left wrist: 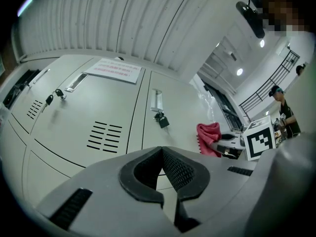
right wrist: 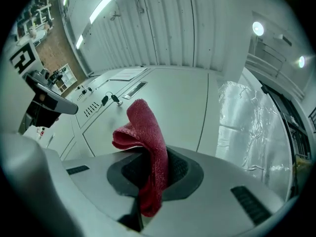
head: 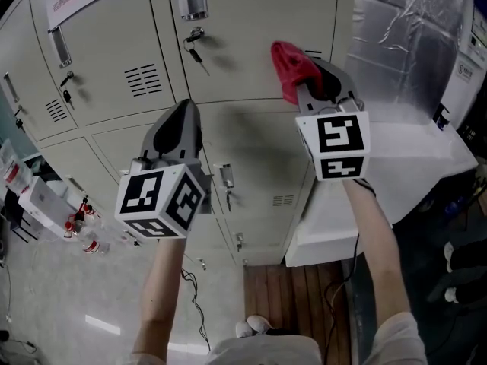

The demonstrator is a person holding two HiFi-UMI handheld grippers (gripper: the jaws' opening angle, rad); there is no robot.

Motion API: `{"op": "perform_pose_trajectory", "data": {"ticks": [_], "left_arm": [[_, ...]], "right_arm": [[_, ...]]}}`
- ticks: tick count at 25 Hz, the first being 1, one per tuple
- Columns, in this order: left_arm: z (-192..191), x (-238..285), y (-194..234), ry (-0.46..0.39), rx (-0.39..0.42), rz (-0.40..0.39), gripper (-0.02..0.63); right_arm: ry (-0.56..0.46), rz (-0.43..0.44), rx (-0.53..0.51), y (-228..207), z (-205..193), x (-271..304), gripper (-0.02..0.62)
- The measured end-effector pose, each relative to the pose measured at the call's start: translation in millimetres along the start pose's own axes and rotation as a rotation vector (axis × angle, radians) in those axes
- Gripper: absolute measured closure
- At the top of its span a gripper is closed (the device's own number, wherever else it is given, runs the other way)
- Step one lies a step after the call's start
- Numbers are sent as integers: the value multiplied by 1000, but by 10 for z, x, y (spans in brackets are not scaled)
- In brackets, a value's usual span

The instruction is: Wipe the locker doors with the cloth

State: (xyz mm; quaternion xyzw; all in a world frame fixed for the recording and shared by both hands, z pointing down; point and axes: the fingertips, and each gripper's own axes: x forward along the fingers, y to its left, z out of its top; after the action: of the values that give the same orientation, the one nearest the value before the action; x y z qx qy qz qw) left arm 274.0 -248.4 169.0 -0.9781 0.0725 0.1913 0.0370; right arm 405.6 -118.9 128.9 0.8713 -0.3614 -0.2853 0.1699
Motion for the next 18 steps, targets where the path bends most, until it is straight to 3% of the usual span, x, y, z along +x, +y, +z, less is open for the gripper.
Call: {"op": "perform_pose_trajectory", "data": {"ticks": [18], "left_arm": [[36,-43,4,-10,0,-9,591]], "right_arm": [[77,-112,-29,-550,-273,-239,568]]}}
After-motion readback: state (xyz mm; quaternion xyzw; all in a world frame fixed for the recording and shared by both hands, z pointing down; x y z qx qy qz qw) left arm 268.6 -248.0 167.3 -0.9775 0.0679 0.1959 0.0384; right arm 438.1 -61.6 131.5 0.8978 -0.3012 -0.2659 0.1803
